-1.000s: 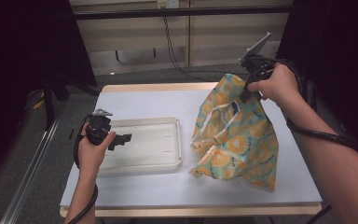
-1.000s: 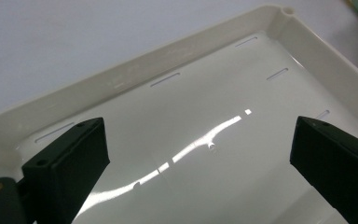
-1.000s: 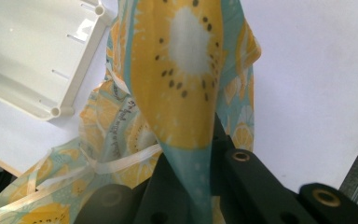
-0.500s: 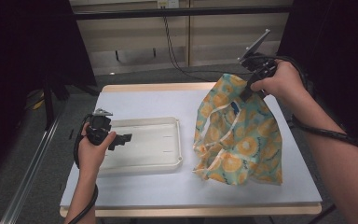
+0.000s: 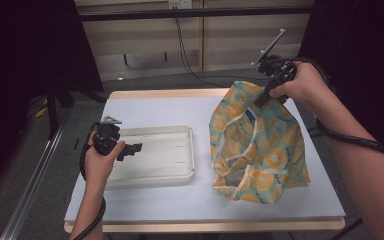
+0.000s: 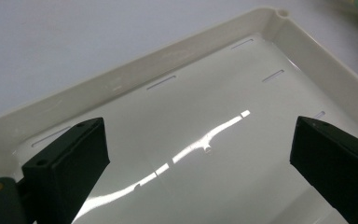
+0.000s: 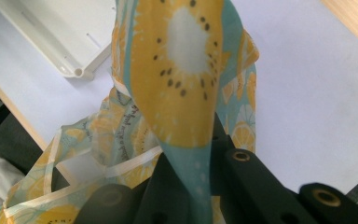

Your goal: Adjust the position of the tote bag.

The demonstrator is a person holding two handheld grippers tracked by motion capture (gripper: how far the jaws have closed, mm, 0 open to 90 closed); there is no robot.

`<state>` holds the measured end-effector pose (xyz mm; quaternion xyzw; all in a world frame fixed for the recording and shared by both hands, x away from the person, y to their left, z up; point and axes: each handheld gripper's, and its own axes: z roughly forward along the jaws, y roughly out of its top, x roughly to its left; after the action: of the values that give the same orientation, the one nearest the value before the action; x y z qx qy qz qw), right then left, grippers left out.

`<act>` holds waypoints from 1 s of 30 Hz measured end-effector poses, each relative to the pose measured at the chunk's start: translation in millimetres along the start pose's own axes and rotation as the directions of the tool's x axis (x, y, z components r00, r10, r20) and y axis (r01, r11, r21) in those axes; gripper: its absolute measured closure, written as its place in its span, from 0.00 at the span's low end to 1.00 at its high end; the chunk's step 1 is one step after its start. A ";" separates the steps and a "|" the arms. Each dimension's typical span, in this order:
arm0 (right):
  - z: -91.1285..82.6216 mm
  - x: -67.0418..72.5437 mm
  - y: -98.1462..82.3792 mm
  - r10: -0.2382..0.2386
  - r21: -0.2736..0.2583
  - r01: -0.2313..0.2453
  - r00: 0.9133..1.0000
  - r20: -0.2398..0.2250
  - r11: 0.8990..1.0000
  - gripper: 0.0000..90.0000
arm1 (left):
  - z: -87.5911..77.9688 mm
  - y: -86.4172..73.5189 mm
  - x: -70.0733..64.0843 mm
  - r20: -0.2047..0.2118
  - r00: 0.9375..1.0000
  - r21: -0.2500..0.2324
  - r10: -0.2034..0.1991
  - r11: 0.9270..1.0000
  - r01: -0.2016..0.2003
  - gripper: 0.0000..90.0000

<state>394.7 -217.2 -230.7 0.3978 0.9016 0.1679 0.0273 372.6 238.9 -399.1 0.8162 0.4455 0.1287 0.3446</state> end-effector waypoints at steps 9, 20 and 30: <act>0.3 6.5 6.5 -0.134 0.013 0.134 0.991 -0.016 0.991 1.00 | -3.2 0.2 1.5 0.000 1.000 0.007 0.004 1.000 -0.004 0.05; 2.5 10.3 12.8 -0.253 0.040 0.256 0.965 -0.062 0.966 1.00 | 1.7 0.5 -2.0 0.009 1.000 0.006 0.003 1.000 -0.003 0.05; 6.2 9.7 15.7 -0.346 0.030 0.350 0.934 -0.088 0.936 1.00 | 6.3 0.2 -3.5 0.014 1.000 0.025 0.014 1.000 -0.015 0.05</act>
<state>400.3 -198.5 -230.7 0.2254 0.9616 0.1561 0.0107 374.0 233.2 -403.3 0.8246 0.4388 0.1201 0.3363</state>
